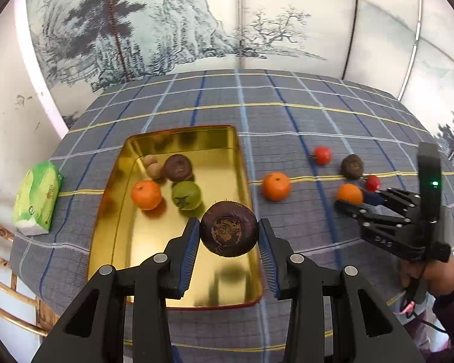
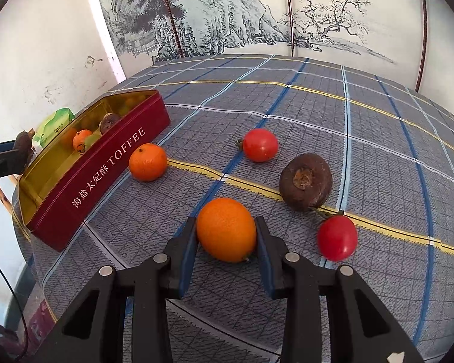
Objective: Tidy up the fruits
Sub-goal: 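Carry the dark fruit into the tray with left tool and release while right holds orange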
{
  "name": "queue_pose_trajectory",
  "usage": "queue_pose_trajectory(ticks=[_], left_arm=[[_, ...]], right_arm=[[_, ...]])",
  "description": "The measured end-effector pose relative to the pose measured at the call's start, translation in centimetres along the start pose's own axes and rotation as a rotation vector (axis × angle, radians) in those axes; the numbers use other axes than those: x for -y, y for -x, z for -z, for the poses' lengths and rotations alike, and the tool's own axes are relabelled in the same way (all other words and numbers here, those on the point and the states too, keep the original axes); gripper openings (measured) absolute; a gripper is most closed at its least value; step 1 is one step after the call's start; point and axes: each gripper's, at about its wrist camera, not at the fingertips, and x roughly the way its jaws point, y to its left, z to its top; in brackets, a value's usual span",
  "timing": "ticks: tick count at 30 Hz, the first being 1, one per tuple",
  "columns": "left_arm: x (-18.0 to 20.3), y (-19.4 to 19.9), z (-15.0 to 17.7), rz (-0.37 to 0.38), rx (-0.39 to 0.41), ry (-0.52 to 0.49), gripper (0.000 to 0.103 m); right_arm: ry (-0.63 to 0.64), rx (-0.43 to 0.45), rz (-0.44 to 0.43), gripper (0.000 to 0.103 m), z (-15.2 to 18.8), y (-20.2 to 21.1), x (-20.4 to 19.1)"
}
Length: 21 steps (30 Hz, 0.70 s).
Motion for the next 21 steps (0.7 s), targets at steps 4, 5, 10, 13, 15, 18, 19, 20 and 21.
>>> queue_pose_trajectory(ticks=[4, 5, 10, 13, 15, 18, 19, 20, 21], left_arm=[[-1.2, -0.8, 0.3, -0.025, -0.01, 0.014, 0.04], [-1.4, -1.0, 0.3, -0.031, -0.012, 0.017, 0.04], [-2.6, -2.1, 0.7, -0.077, -0.02, 0.022, 0.04], [-3.4, -2.8, 0.9, -0.092, -0.03, 0.032, 0.04], [-3.8, -3.4, 1.1, -0.104, -0.038, 0.035, 0.04], [-4.5, -4.1, 1.4, -0.118, -0.052, 0.043, 0.04], [-4.7, -4.3, 1.4, -0.122, -0.054, 0.046, 0.04], [-4.9, -4.5, 1.5, -0.128, -0.055, 0.048, 0.04], [-5.1, -4.7, 1.6, -0.133, -0.056, 0.05, 0.04]], right_arm=[[0.001, 0.0, 0.001, 0.033, 0.0, 0.0, 0.0], [0.001, 0.0, 0.001, 0.033, 0.0, 0.0, 0.0], [0.001, 0.0, 0.0, 0.033, 0.0, 0.0, 0.0], [0.001, 0.0, 0.001, 0.033, 0.0, 0.0, 0.0], [0.001, 0.0, 0.001, 0.034, 0.0, 0.0, 0.0], [0.002, 0.0, 0.001, 0.034, 0.0, 0.0, 0.0], [0.002, 0.0, 0.002, 0.034, 0.0, 0.0, -0.1], [0.002, 0.0, 0.002, 0.034, 0.0, 0.0, 0.0], [0.002, 0.0, 0.002, 0.034, 0.0, 0.0, 0.0]])
